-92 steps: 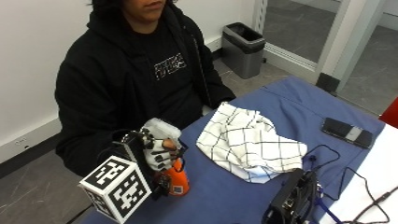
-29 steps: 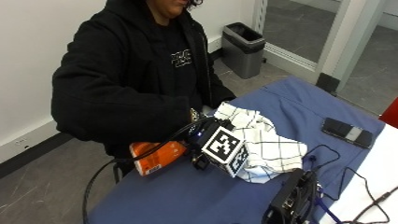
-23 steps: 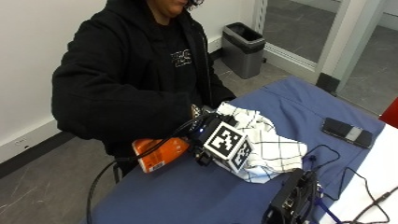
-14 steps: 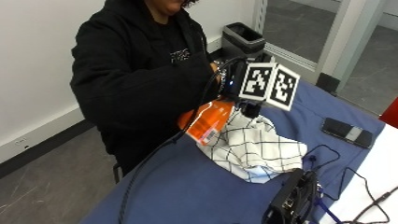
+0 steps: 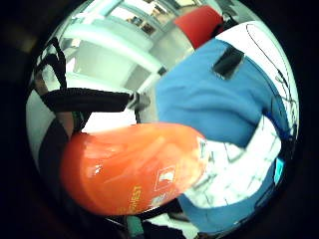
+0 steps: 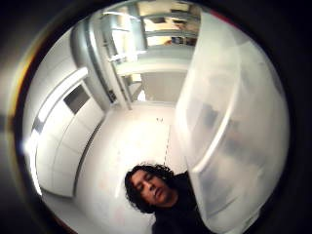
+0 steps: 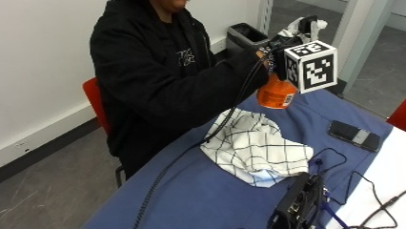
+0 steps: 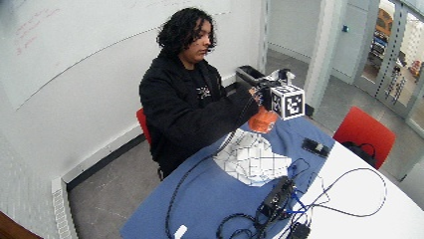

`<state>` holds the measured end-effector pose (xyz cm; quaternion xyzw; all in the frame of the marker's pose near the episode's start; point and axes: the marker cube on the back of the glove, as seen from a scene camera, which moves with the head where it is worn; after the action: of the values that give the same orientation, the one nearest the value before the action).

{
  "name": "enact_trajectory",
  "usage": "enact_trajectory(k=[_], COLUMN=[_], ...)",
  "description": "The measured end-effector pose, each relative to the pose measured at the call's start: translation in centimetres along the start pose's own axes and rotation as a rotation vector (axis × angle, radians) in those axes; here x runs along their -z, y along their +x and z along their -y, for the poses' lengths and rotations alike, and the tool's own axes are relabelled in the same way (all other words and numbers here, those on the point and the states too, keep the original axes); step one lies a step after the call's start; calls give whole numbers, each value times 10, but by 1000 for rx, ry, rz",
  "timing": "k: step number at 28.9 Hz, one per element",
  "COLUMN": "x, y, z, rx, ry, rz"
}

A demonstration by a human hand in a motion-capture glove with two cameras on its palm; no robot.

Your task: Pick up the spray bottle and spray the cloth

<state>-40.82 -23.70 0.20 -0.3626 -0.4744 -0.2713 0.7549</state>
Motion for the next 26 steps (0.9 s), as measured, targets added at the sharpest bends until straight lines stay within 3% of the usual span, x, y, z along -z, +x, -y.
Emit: enact_trajectory(k=[4,15,26], x=[0,-78,-111], y=[18,83,89], z=[33,24,32], rx=[101,212,172], ry=[129,93,38], rz=[47,167,67])
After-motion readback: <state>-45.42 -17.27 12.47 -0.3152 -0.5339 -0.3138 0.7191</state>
